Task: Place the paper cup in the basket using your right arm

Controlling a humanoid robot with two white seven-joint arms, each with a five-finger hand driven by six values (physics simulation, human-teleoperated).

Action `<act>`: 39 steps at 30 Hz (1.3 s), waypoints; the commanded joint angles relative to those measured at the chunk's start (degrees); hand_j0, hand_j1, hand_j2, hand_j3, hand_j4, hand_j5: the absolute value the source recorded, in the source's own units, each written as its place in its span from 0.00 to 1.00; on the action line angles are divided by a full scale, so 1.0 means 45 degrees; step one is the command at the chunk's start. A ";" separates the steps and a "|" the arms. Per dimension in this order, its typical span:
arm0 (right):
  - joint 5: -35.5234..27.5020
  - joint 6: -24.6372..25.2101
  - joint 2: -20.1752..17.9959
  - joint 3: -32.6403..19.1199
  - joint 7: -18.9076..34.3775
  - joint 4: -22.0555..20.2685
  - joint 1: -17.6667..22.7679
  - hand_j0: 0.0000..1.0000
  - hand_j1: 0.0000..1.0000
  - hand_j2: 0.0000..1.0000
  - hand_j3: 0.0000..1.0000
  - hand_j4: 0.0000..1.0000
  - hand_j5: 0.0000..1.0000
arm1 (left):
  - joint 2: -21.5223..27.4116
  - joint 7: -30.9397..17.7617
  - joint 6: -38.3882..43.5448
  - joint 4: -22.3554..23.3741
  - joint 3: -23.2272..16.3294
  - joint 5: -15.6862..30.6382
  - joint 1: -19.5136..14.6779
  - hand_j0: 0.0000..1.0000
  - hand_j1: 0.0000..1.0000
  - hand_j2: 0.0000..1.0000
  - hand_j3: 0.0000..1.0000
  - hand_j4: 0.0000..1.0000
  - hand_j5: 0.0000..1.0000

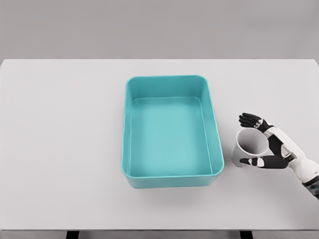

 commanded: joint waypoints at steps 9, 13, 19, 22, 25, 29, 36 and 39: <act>0.0110 -0.0005 0.0018 0.0081 0.0003 -0.0014 0.0019 0.65 0.65 0.65 0.65 0.65 0.65 | 0.0000 0.0012 0.0000 0.0007 0.0001 0.0001 0.0000 1.00 1.00 1.00 1.00 1.00 1.00; 0.0149 -0.0005 -0.0001 0.0081 0.0003 -0.0014 -0.0019 0.63 0.63 0.63 0.63 0.63 0.63 | 0.0000 -0.0007 0.0000 0.0007 0.0001 0.0001 0.0000 1.00 1.00 1.00 1.00 1.00 1.00; 0.0461 -0.0005 -0.0001 0.0101 0.0003 -0.0014 -0.0234 0.61 0.61 0.61 0.61 0.61 0.61 | 0.0000 -0.0007 -0.0019 0.0007 0.0001 0.0001 0.0000 1.00 1.00 1.00 1.00 1.00 1.00; 0.0676 -0.0005 -0.0020 0.0101 0.0003 -0.0014 -0.0469 0.59 0.59 0.59 0.59 0.59 0.59 | 0.0000 0.0013 0.0000 0.0007 0.0001 0.0001 0.0000 1.00 1.00 1.00 1.00 1.00 1.00; 0.0813 -0.0005 -0.0040 0.0101 0.0003 -0.0014 -0.0566 0.59 0.59 0.59 0.59 0.59 0.59 | 0.0000 0.0012 0.0000 0.0007 0.0001 0.0001 0.0000 1.00 1.00 1.00 1.00 1.00 1.00; 0.1144 -0.0005 -0.0079 0.0120 0.0003 -0.0092 -0.0683 0.59 0.59 0.59 0.59 0.59 0.59 | 0.0000 0.0012 0.0000 -0.0012 0.0001 0.0001 0.0000 1.00 1.00 1.00 1.00 1.00 1.00; 0.1984 -0.0005 -0.0216 0.0179 0.0003 -0.0092 -0.1894 0.59 0.59 0.59 0.59 0.59 0.59 | 0.0000 0.0012 0.0000 0.0007 0.0001 0.0001 0.0000 1.00 1.00 1.00 1.00 1.00 1.00; 0.2258 -0.0005 -0.0216 0.0569 0.0003 -0.0092 -0.2558 0.58 0.58 0.58 0.58 0.58 0.58 | 0.0000 -0.0007 0.0000 0.0007 0.0001 0.0001 0.0000 1.00 1.00 1.00 1.00 1.00 1.00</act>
